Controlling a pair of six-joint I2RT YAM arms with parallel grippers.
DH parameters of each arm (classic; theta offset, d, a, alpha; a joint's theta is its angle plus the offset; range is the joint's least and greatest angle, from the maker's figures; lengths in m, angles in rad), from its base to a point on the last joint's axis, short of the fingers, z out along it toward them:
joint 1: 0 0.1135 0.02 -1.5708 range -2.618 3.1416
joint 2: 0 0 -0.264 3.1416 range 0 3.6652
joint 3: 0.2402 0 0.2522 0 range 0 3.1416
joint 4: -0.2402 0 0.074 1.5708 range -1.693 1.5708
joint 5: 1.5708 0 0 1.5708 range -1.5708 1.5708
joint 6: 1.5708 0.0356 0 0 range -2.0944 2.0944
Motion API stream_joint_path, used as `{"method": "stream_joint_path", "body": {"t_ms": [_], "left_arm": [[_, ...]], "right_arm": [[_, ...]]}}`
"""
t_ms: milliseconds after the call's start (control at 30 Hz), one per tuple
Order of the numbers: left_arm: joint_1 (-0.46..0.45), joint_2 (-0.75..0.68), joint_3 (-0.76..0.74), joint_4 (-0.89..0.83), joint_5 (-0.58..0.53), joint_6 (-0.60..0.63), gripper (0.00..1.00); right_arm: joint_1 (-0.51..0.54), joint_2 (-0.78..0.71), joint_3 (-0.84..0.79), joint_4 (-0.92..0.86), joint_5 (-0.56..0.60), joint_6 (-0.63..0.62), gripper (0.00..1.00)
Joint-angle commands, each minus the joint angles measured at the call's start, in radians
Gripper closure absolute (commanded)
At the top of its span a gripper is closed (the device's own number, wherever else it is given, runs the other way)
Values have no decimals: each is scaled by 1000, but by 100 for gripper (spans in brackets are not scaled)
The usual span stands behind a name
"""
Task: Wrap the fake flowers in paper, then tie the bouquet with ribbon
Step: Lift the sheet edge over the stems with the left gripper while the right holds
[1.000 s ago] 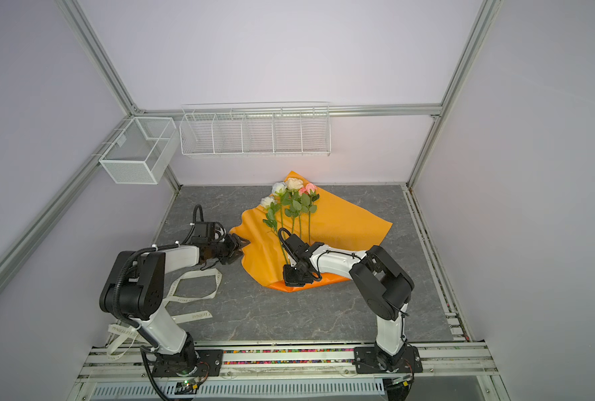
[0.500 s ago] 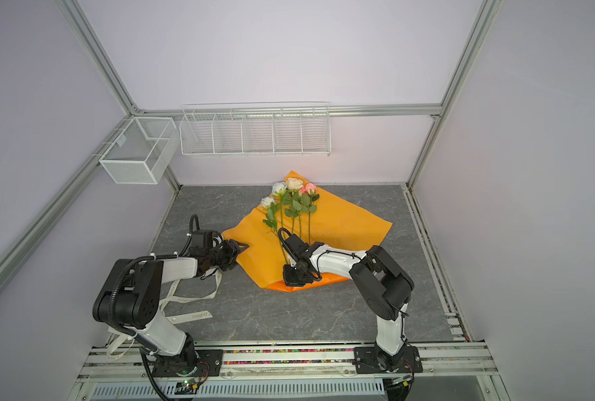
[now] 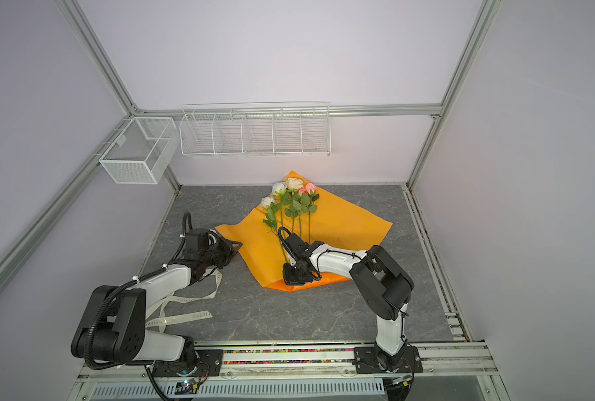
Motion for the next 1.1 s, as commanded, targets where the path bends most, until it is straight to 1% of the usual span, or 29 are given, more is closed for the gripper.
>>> {"method": "stream_joint_path", "body": {"t_ms": [0,67,233,367,433,500,633,733,900,1067], "left_arm": [[-24,35,47,-70,-26,22,82],[-38,41,64,-91,-39,28,90],[-64,21,119,-160,-70,65,100],[-73,8,166,-224,-80,110,100],[-81,-3,188,-253,-89,125,100],[-86,-9,193,-247,-75,129,100],[-108,-13,220,-245,-61,129,100],[-120,-13,240,-261,-65,130,100],[-149,-15,290,-285,-65,161,100],[-204,30,381,-305,-53,167,100]], "right_arm": [[-13,-15,16,-14,8,11,82],[-17,-24,13,-12,11,10,82],[-25,-73,1,-2,9,4,77],[-39,-136,-24,-21,47,7,73],[-60,-158,-45,-36,57,3,73],[-76,-171,-71,-32,49,-3,74],[-83,-155,-95,-28,11,-22,80],[-86,-135,-108,-26,18,-24,82],[-89,-101,-107,-16,14,-40,82],[-99,-74,-108,1,-6,-46,82]]}}
